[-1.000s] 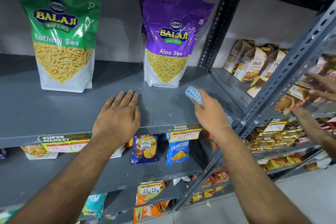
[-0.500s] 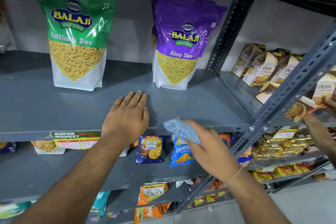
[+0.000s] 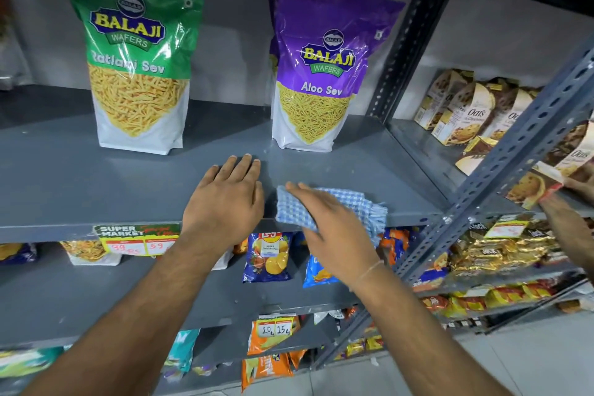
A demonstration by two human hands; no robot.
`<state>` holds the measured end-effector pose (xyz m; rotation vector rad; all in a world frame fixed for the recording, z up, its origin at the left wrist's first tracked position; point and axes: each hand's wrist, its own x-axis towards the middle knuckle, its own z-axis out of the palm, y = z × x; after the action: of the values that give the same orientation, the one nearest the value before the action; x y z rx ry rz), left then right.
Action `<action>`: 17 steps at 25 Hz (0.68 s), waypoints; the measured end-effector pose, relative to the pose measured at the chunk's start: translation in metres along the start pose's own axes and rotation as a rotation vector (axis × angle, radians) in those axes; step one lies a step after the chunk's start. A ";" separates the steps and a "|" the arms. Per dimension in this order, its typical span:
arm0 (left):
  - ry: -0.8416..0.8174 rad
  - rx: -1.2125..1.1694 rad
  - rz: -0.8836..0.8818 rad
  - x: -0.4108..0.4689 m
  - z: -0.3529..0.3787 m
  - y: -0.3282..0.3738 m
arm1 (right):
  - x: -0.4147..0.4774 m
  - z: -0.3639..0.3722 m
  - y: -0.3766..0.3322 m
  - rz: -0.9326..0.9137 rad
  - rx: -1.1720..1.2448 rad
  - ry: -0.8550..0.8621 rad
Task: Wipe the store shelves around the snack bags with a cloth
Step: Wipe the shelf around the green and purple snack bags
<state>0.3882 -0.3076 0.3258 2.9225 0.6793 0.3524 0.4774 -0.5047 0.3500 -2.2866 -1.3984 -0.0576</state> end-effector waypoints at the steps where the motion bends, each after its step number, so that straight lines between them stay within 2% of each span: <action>1: -0.007 0.002 0.002 0.000 0.000 0.000 | -0.013 -0.004 -0.006 -0.035 0.026 -0.032; 4: -0.002 -0.014 -0.011 0.000 -0.002 0.000 | -0.045 -0.016 -0.021 -0.076 0.065 -0.127; 12: 0.012 -0.034 -0.007 -0.004 -0.006 0.003 | -0.036 -0.037 0.000 0.066 0.207 0.183; 17: 0.042 -0.085 -0.006 -0.009 -0.011 0.004 | -0.031 -0.039 -0.010 0.037 0.293 0.206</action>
<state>0.3790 -0.3144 0.3349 2.8393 0.6619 0.4326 0.4611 -0.5423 0.3798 -2.0028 -1.1750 -0.0695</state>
